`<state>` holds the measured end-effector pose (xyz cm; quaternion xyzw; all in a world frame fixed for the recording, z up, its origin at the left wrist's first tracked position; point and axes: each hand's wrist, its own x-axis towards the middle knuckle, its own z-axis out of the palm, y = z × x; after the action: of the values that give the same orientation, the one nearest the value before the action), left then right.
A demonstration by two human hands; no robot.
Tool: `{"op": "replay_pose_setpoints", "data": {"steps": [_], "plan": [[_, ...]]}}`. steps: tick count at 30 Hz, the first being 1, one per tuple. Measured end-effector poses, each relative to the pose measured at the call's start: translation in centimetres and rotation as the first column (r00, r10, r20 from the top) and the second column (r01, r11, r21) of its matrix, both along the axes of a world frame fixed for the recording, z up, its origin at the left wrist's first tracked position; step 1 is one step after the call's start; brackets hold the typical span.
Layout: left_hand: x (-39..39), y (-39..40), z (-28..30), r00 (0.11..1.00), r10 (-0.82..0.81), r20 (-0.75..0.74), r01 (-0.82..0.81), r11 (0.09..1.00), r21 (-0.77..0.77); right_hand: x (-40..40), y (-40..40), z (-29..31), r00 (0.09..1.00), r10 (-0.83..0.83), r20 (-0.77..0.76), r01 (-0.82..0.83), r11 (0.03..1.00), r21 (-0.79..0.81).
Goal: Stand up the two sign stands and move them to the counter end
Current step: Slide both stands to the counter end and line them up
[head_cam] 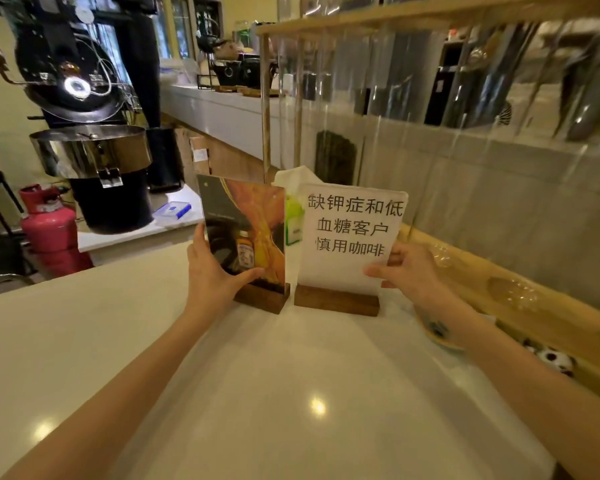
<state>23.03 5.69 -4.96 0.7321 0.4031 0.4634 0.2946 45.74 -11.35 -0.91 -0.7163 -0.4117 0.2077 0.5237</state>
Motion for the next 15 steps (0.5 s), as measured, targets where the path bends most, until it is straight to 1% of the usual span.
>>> {"op": "replay_pose_setpoints", "data": {"steps": [3,8,15], "plan": [[2.7,0.6,-0.1,0.999,-0.034,-0.012,0.034,0.999,0.015,1.3,0.0,-0.2,0.999,-0.053,-0.001,0.053,0.999,0.004],[6.6,1.6,-0.1,0.995,-0.1,-0.012,0.1,0.995,0.028,3.7,-0.2,-0.7,0.989,-0.141,0.04,0.141,0.99,0.015],[10.1,2.9,0.0,0.983,-0.176,-0.041,0.176,0.984,-0.003,5.1,-1.1,-0.6,0.979,-0.193,0.06,0.188,0.98,0.067]]}}
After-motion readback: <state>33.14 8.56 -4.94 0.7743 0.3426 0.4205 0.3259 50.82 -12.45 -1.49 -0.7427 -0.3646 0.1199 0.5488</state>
